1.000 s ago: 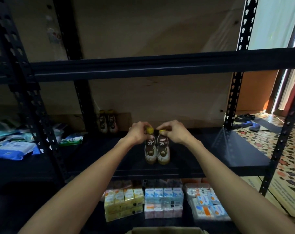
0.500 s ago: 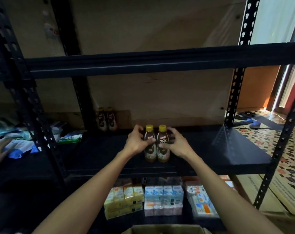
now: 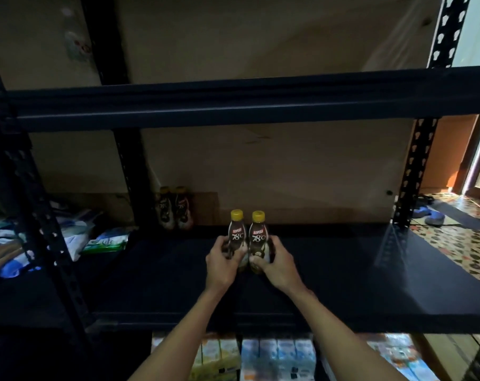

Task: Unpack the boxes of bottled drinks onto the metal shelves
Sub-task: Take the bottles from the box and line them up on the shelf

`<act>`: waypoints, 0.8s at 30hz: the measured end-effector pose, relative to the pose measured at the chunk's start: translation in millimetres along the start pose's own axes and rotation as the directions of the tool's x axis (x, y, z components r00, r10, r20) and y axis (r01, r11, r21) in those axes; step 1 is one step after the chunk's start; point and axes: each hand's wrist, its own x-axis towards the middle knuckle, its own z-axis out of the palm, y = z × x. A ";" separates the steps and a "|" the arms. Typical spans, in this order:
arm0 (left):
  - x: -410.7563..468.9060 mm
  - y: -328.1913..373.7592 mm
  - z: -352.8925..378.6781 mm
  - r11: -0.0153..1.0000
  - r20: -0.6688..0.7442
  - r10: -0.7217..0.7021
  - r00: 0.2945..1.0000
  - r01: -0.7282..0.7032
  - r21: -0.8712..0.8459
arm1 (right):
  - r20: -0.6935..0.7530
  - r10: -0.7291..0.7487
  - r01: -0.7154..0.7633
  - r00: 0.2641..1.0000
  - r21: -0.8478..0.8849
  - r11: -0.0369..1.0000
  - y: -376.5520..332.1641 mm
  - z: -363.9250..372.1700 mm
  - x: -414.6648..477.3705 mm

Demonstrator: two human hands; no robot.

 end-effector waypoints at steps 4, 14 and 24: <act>37.2 -18.8 3.3 1.000 -0.048 -0.019 0.999 0.019 -0.009 | -0.001 -0.003 0.003 1.000 0.017 1.000 9.4 20.1 42.7; 135.3 -67.4 23.6 0.998 -0.137 -0.054 0.989 0.052 -0.019 | -0.029 -0.133 0.134 0.991 0.065 0.989 42.6 61.9 149.8; 170.0 -86.1 37.5 0.996 -0.153 0.087 0.984 -0.088 -0.001 | -0.041 -0.202 0.205 0.979 0.268 0.941 63.0 77.4 190.9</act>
